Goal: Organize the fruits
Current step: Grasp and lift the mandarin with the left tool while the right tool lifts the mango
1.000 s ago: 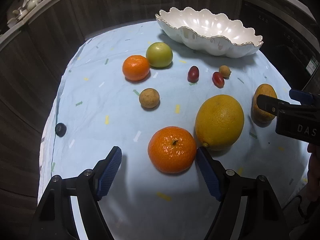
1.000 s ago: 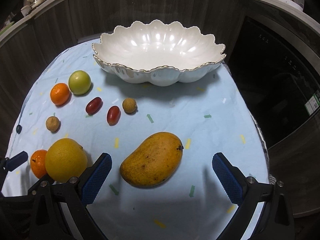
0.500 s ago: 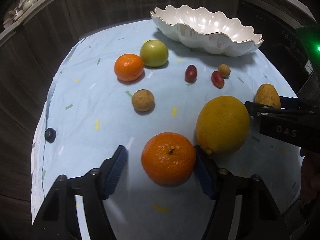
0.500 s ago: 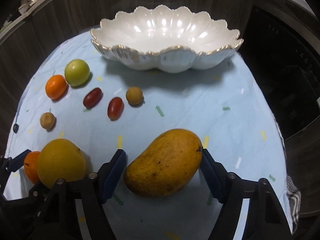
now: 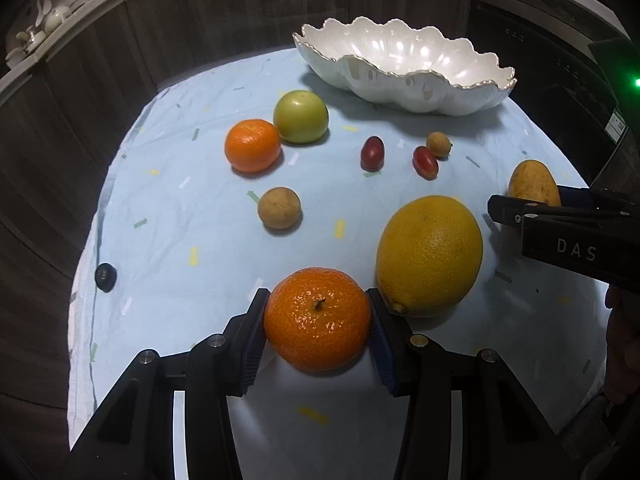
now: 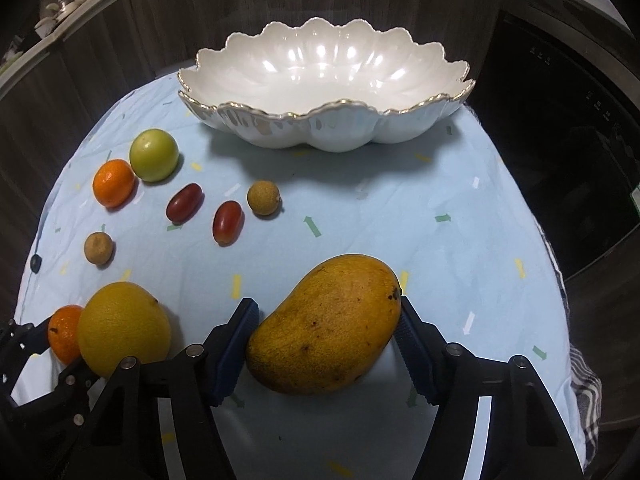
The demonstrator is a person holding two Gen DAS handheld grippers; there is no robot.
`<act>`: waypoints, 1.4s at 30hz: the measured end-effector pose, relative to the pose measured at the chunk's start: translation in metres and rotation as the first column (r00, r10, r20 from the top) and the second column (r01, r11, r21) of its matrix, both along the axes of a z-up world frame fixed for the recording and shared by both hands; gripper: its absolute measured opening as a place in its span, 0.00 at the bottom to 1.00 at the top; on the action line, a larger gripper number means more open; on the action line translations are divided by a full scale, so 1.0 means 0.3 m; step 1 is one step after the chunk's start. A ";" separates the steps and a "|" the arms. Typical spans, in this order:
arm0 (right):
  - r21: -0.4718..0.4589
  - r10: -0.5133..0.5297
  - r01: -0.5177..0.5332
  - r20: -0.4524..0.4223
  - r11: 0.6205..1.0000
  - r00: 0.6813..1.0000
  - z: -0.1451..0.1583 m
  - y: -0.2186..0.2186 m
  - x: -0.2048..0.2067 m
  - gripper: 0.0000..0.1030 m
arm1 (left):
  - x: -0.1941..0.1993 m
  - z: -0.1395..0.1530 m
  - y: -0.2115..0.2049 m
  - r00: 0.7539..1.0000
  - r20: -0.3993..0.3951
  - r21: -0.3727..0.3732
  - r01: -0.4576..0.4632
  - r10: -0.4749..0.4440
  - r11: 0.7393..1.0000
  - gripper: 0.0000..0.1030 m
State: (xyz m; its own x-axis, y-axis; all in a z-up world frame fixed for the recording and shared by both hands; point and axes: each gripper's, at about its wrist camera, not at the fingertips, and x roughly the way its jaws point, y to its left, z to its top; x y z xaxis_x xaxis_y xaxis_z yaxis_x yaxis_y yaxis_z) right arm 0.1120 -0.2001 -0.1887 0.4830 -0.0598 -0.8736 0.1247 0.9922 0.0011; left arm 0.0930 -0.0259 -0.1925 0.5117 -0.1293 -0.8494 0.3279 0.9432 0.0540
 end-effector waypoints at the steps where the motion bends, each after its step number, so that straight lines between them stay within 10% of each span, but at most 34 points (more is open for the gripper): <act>1: 0.002 0.000 0.000 0.004 1.000 1.000 0.007 0.000 -0.002 0.66 | -0.002 0.004 0.002 1.000 0.003 0.002 -0.001 0.001 1.000 0.45; 42: -0.014 0.012 -0.010 0.206 1.000 0.978 0.353 -0.151 0.142 0.66 | 0.221 0.363 -0.155 0.989 0.146 -0.045 0.019 -0.012 0.999 0.45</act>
